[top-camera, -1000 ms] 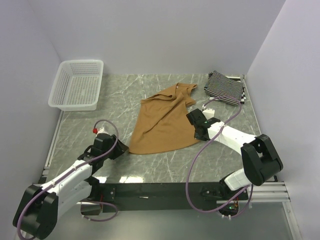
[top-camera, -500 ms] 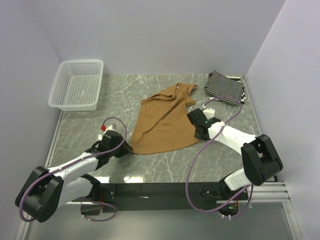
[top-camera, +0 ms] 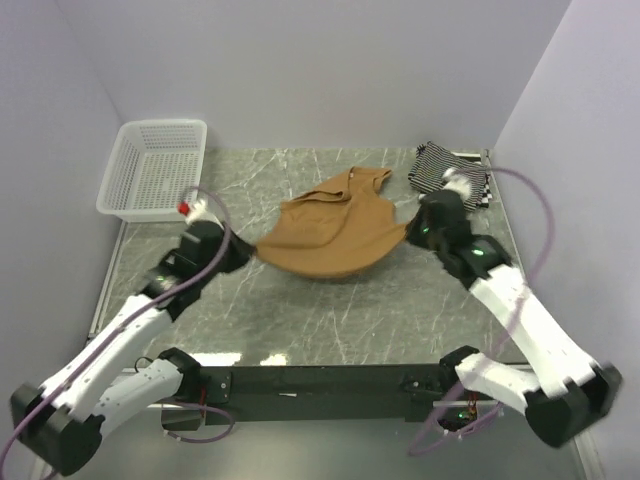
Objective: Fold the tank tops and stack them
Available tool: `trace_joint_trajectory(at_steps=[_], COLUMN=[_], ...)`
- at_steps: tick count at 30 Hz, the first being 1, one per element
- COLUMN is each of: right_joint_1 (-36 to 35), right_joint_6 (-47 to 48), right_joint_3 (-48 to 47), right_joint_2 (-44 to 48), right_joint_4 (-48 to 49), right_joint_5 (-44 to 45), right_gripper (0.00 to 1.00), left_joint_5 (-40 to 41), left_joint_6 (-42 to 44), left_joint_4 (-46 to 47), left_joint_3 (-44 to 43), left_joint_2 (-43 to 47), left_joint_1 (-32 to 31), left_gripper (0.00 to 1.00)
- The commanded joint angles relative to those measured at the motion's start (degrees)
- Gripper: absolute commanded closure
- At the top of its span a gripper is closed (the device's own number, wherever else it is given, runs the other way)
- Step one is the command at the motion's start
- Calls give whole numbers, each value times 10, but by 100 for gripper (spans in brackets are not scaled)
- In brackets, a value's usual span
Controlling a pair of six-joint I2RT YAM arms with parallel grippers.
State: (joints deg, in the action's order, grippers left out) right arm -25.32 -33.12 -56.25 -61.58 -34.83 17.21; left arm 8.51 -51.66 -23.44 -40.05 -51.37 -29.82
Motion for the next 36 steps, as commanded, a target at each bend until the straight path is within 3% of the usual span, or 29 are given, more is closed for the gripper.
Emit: trace_joint_trajectory(at_steps=[1,5,11,15,20,24,27,31,34,36], right_joint_1=[7,8,8,8,7,43,88,114,119,119], right_joint_6=[35,52,76,84,92,92,69,45,34,35], right_joint_3=[-137,-271,-444,-457,-378,-345,-355,-500,-603,-654], right_joint_2=[107,158,156,129,101,28,-45,-153,-210,-237], right_joint_4=[-22,-59,-91,-80,-11,55,128,139,126,108], right_joint_5=[-29,-46,-62,-68,-56,-92,-167,-210,-230,-237], right_gripper=[100,100,100,100,100,100,100,100,100,100], left_joint_5=[50,56,48,58,58,-13,-114,-148,-186,-205], left_joint_6=[31,33,39,38,38,40,31,45,43,46], left_joint_4=[-78,-103,-93,-67,3,92,113,81,51,40], left_joint_3=[-133,-272,-399,-416,-382,-393,-463,-671,-789,-819], left_joint_2=[51,78,80,57,13,-84,-184,-303,-371,-392], left_joint_1=[-1,-1,-1,-1,1,53,141,177,209,224], left_gripper=[99,100,99,99,99,99,99,100,100,99])
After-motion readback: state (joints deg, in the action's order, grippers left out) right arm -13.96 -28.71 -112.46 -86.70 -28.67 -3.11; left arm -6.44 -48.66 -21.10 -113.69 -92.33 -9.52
